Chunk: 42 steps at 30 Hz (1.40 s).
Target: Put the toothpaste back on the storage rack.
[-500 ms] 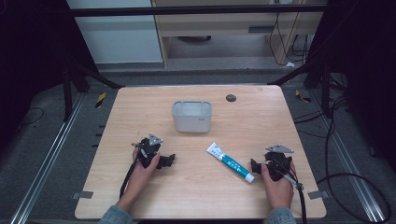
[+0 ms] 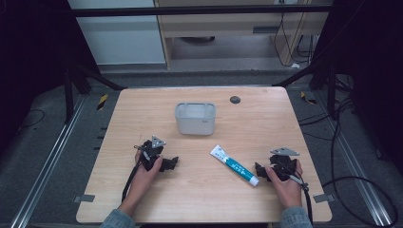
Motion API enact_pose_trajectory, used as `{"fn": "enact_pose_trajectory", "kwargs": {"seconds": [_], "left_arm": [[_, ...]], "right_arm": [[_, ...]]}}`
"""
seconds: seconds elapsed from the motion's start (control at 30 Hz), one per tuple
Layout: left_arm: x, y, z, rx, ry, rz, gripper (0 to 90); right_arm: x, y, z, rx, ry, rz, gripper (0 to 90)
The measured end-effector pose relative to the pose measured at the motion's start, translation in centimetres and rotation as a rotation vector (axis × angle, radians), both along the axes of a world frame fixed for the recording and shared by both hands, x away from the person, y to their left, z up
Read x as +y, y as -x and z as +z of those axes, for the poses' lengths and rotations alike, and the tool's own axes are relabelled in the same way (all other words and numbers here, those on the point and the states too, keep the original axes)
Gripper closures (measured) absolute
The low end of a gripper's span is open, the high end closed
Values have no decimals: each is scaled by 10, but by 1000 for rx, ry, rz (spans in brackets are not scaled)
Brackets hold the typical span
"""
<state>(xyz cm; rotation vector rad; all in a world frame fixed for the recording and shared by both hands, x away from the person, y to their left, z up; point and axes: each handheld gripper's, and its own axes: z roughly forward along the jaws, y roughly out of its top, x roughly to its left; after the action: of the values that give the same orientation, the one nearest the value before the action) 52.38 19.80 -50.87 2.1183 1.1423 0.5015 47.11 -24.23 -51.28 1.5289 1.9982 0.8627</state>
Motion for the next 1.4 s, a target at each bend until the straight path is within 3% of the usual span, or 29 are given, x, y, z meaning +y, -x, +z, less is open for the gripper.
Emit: {"fn": "enact_pose_trajectory", "kwargs": {"seconds": [0.07, 0.1, 0.13, 0.17, 0.23, 0.3, 0.4, 0.43, 0.67, 0.7, 0.87, 1.0, 1.4], "left_arm": [[0, 0, 0, 0, 0, 0, 0], [0, 0, 0, 0, 0, 0, 0], [0, 0, 0, 0, 0, 0, 0], [0, 0, 0, 0, 0, 0, 0], [0, 0, 0, 0, 0, 0, 0], [0, 0, 0, 0, 0, 0, 0], [0, 0, 0, 0, 0, 0, 0], [0, 0, 0, 0, 0, 0, 0], [0, 0, 0, 0, 2, 1, 0], [0, 0, 0, 0, 3, 1, 0], [0, 0, 0, 0, 2, 1, 0], [0, 0, 0, 0, 1, 0, 0], [0, 0, 0, 0, 1, -2, 0]], "right_arm": [[-1, 0, 0, 1, -3, 13, 7], [-4, 1, 4, 17, -14, 26, 96], [-4, 1, 4, 17, -14, 26, 96], [-5, 3, 7, 8, -31, 38, 141], [-5, 8, 16, -28, -28, 40, 121], [-1, 15, 32, -63, 2, 68, 148], [3, 19, 43, -74, 14, 89, 158], [9, 21, 56, -75, 24, 119, 167], [33, 22, 79, -48, 46, 201, 239], [45, 21, 85, -40, 68, 243, 245], [65, 16, 92, -33, 109, 298, 270], [87, 4, 96, 7, 159, 343, 321], [115, -21, 92, 97, 203, 410, 465]]}}
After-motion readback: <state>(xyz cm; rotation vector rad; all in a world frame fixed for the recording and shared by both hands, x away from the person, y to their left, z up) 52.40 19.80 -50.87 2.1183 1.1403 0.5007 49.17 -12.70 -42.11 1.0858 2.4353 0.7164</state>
